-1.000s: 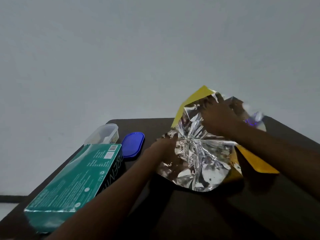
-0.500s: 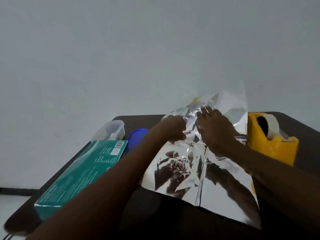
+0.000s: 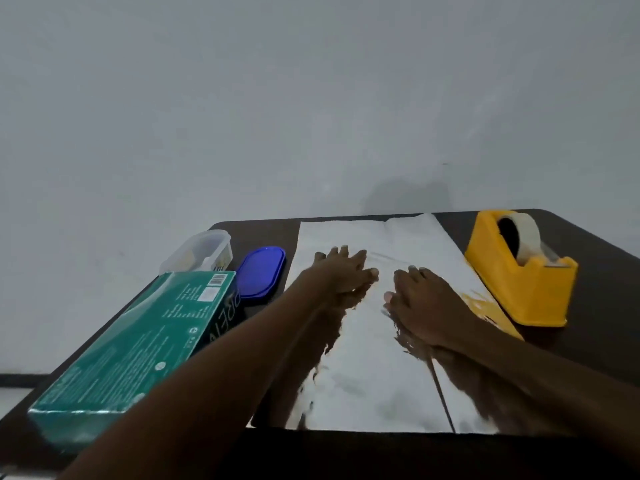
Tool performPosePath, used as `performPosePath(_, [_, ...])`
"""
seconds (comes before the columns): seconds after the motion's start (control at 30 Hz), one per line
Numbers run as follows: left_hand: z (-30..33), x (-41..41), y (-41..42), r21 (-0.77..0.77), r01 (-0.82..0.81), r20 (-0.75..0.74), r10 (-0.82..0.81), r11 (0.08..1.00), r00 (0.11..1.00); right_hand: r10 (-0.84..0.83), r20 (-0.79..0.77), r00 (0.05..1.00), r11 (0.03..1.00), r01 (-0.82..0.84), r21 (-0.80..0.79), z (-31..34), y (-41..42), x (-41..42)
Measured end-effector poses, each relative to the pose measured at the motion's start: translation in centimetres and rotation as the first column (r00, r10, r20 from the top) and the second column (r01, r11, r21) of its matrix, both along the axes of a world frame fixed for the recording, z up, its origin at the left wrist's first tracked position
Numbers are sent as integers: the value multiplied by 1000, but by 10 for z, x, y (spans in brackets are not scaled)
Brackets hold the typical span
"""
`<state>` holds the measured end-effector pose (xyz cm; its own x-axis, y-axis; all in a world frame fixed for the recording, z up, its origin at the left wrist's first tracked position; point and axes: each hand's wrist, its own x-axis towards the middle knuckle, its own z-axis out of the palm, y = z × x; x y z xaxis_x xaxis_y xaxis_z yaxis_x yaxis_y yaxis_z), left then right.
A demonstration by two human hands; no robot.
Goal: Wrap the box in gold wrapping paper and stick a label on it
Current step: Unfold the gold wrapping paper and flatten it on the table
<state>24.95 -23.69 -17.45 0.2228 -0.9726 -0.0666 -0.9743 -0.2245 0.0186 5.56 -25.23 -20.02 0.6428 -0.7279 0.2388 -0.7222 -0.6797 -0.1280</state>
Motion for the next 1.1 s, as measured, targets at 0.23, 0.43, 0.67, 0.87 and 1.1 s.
performPosePath(0.23, [-6,12,-7,-23,26,9,-26,999,1000,-5,-60,998,987,15,158,0,-20,3])
performPosePath(0.43, [4,-2,1,-287,-62,-29,57,956,998,-7,52,999,999,4,54,17,-29,5])
performPosePath(0.67, [-23,-3,11,-215,-103,-28,99,971,995,-90,-107,990,993,98,70,6,-60,13])
performPosePath(0.87, [-29,4,15,-178,-69,-20,67,982,998,-71,-149,986,995,80,58,-2,-70,11])
performPosePath(1.1, [-15,10,19,-179,-110,-45,103,978,994,-119,-85,989,992,123,39,2,-72,13])
